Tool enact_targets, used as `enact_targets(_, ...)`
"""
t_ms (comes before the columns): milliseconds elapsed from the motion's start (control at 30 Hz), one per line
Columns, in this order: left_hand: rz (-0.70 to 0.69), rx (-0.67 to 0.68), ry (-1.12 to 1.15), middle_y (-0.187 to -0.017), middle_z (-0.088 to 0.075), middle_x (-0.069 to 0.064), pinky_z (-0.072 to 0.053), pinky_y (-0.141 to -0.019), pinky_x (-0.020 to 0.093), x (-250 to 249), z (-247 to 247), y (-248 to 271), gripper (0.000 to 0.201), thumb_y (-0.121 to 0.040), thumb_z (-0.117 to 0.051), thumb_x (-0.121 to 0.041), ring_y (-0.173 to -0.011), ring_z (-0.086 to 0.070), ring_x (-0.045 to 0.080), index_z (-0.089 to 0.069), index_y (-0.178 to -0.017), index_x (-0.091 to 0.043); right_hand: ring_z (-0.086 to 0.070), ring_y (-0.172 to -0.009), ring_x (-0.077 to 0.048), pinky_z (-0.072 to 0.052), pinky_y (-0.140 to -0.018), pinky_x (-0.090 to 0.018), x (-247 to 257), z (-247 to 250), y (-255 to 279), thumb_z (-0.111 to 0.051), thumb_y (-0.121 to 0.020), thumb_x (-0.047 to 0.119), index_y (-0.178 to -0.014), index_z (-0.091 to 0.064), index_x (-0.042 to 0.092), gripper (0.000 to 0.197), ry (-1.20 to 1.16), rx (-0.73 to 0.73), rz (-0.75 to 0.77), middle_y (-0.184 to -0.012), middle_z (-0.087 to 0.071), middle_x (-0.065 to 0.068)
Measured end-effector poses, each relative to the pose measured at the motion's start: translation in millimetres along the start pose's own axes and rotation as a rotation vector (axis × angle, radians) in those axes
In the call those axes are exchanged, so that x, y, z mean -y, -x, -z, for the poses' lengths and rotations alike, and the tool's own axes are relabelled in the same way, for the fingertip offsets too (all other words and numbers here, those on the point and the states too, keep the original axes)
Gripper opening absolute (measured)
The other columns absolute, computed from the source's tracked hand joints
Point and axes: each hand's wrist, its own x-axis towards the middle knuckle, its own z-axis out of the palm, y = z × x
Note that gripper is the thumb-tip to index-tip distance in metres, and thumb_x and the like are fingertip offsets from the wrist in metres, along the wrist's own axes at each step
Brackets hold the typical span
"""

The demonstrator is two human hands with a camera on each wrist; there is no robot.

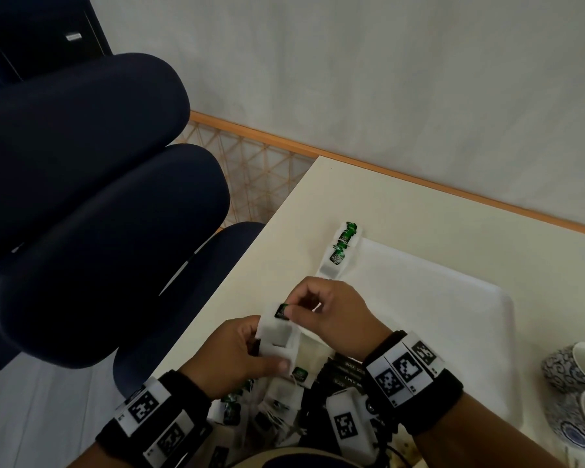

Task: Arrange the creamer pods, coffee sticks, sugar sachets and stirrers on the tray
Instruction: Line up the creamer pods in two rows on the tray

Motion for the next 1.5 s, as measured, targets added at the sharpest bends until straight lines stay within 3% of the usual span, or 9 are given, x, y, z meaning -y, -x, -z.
enact_targets(167, 0.025, -0.133, -0.045, -0.089, -0.074, 0.012, -0.056, -0.068, 0.035, 6, 3, -2, 0.018, -0.078, -0.075, -0.010, -0.079, -0.071, 0.028, -0.070, -0.096, -0.006, -0.060, -0.066, -0.007, -0.046, -0.064, -0.015, 7, 15, -1, -0.070, -0.085, 0.013, -0.080, -0.066, 0.018, 0.008, -0.092, -0.045, -0.004, -0.073, -0.067, 0.004)
enact_targets(367, 0.047, -0.187, -0.119, -0.081, -0.073, 0.005, -0.051, -0.063, 0.032, 3, 5, -3, 0.017, -0.094, -0.055, -0.006, -0.068, -0.065, 0.012, -0.071, -0.093, -0.011, -0.062, -0.063, -0.006, -0.046, -0.060, -0.015, 23, 32, 8, -0.068, -0.086, 0.004, -0.090, -0.070, 0.016, 0.013, -0.158, 0.190, -0.072, -0.070, -0.068, 0.007)
enact_targets(500, 0.043, -0.182, -0.101, -0.083, -0.073, 0.008, -0.052, -0.068, 0.036, -2, 2, -2, 0.018, -0.094, -0.056, -0.010, -0.070, -0.063, 0.017, -0.073, -0.096, -0.013, -0.064, -0.070, -0.010, -0.048, -0.067, -0.021, 26, 33, 13, -0.071, -0.085, 0.012, -0.083, -0.070, 0.021, 0.009, -0.165, 0.370, -0.110, -0.080, -0.072, 0.001)
enact_targets(633, -0.027, -0.145, -0.092, -0.066, -0.065, 0.000, -0.046, -0.059, 0.020, -16, -7, -2, 0.018, -0.093, -0.057, -0.014, -0.057, -0.056, 0.006, -0.073, -0.087, -0.008, -0.062, -0.078, -0.007, -0.049, -0.072, -0.023, 11, 21, 7, -0.075, -0.081, 0.026, -0.077, -0.068, 0.028, 0.008, 0.121, 0.218, -0.078, -0.086, -0.069, 0.008)
enact_targets(800, -0.096, -0.074, -0.169, -0.070, -0.060, 0.004, -0.044, -0.062, 0.021, -20, -6, -4, 0.030, -0.095, -0.052, -0.026, -0.061, -0.051, 0.008, -0.068, -0.087, -0.001, -0.061, -0.066, 0.001, -0.045, -0.063, -0.013, 2, 14, 7, -0.075, -0.080, 0.020, -0.076, -0.069, 0.018, 0.007, 0.085, 0.114, -0.119, -0.075, -0.070, 0.008)
enact_targets(933, -0.072, -0.057, -0.419, -0.070, -0.060, -0.008, -0.042, -0.065, 0.023, -8, -7, -12, 0.032, -0.095, -0.047, -0.036, -0.065, -0.054, 0.004, -0.062, -0.075, -0.016, -0.059, -0.062, 0.003, -0.043, -0.059, -0.009, -5, 22, 11, -0.076, -0.079, 0.016, -0.073, -0.068, 0.018, 0.010, 0.114, -0.007, -0.134, -0.072, -0.070, 0.006)
enact_targets(1067, -0.136, 0.090, -1.082, -0.104, -0.067, -0.010, -0.042, -0.084, 0.025, 15, -22, -22, 0.027, -0.093, -0.047, -0.028, -0.101, -0.052, 0.011, -0.067, -0.110, -0.028, -0.057, -0.061, 0.005, -0.040, -0.057, -0.007, -14, 34, 20, -0.075, -0.079, 0.015, -0.068, -0.064, 0.025, 0.019, 0.179, -0.071, -0.155, -0.068, -0.066, 0.010)
enact_targets(1200, -0.091, 0.321, -1.448, -0.117, -0.063, -0.002, -0.040, -0.086, 0.035, 32, -35, -33, 0.035, -0.091, -0.049, -0.021, -0.110, -0.045, 0.024, -0.061, -0.122, -0.030, -0.056, -0.061, 0.004, -0.041, -0.057, -0.008, -21, 43, 30, -0.075, -0.080, 0.016, -0.070, -0.066, 0.022, 0.015, 0.204, -0.092, -0.196, -0.068, -0.066, 0.010)
enact_targets(1500, 0.019, 0.321, -1.407, -0.122, -0.056, -0.004, -0.039, -0.096, 0.036, 39, -37, -46, 0.042, -0.085, -0.061, -0.040, -0.116, -0.042, 0.021, -0.055, -0.125, -0.026, -0.057, -0.062, 0.005, -0.041, -0.059, -0.008, -26, 53, 43, -0.075, -0.080, 0.017, -0.071, -0.066, 0.021, 0.013, 0.197, -0.133, -0.238, -0.070, -0.068, 0.009)
